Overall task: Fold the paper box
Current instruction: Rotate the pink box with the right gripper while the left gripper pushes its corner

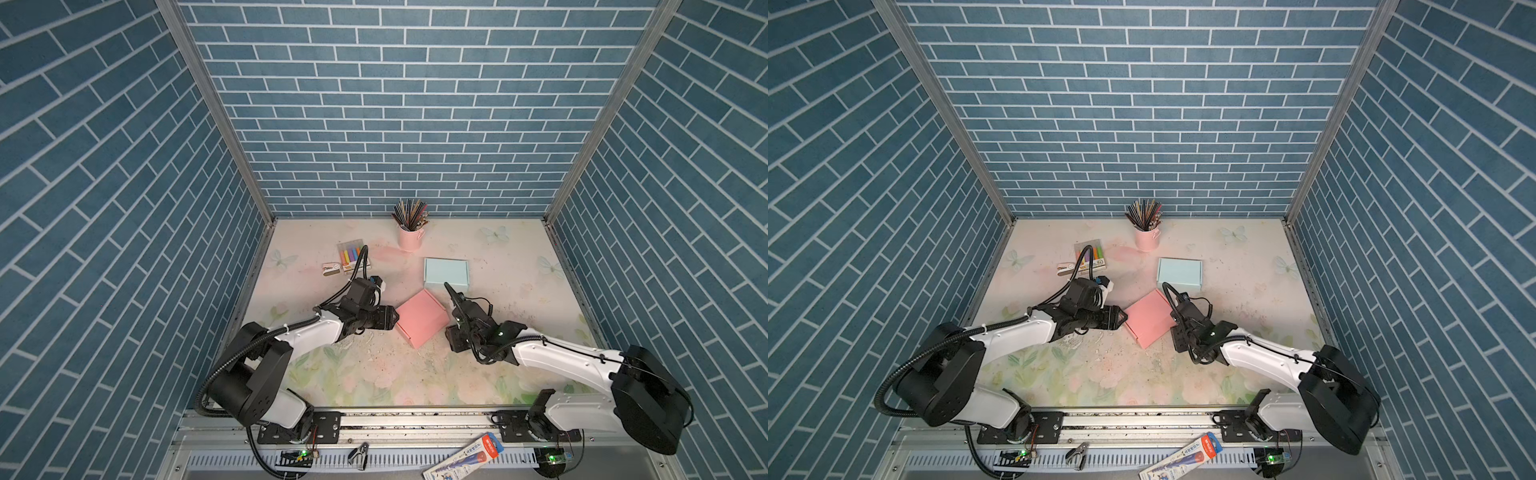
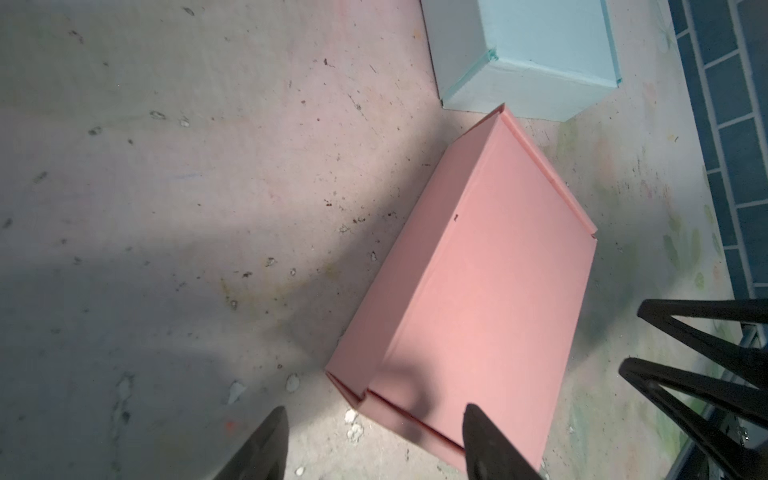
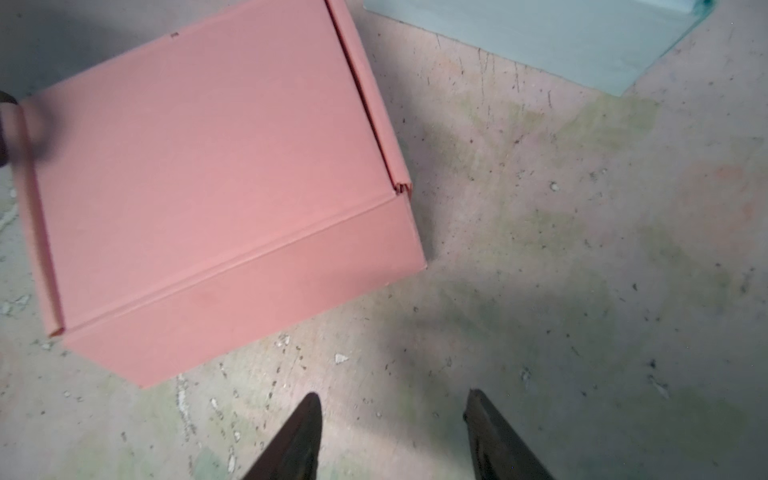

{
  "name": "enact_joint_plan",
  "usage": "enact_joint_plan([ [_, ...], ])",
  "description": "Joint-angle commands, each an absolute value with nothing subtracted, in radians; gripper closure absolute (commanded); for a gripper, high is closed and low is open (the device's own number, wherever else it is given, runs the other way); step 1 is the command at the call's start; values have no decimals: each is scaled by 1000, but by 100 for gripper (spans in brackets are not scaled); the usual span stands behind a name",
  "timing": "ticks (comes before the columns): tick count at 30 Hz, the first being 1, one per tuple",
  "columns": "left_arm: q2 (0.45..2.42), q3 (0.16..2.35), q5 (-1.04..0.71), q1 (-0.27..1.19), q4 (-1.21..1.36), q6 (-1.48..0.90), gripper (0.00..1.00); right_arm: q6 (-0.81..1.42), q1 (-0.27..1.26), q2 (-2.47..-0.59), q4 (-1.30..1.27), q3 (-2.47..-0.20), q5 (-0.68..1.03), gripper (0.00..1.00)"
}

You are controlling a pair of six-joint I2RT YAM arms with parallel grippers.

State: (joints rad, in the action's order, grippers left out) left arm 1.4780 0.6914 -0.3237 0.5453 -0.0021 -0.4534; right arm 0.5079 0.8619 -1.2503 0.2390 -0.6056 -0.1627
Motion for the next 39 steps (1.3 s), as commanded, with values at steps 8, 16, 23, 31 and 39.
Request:
enact_joint_plan([
  [8, 1621, 917, -380, 532, -35, -341, 32, 610, 851, -1229, 174, -604, -11, 55],
  [16, 1725, 959, -464, 538, 4, -334, 32, 629, 851, -1281, 109, -593, 36, 60],
  [23, 1717, 925, -469, 563, 3, -341, 36, 627, 851, -1333, 70, -570, 31, 64],
  [31, 1684, 864, -459, 599, 14, -360, 37, 626, 851, -1369, 53, -563, 32, 66],
  [39, 1629, 801, -443, 636, 24, -388, 38, 631, 851, -1371, 61, -557, 26, 66],
])
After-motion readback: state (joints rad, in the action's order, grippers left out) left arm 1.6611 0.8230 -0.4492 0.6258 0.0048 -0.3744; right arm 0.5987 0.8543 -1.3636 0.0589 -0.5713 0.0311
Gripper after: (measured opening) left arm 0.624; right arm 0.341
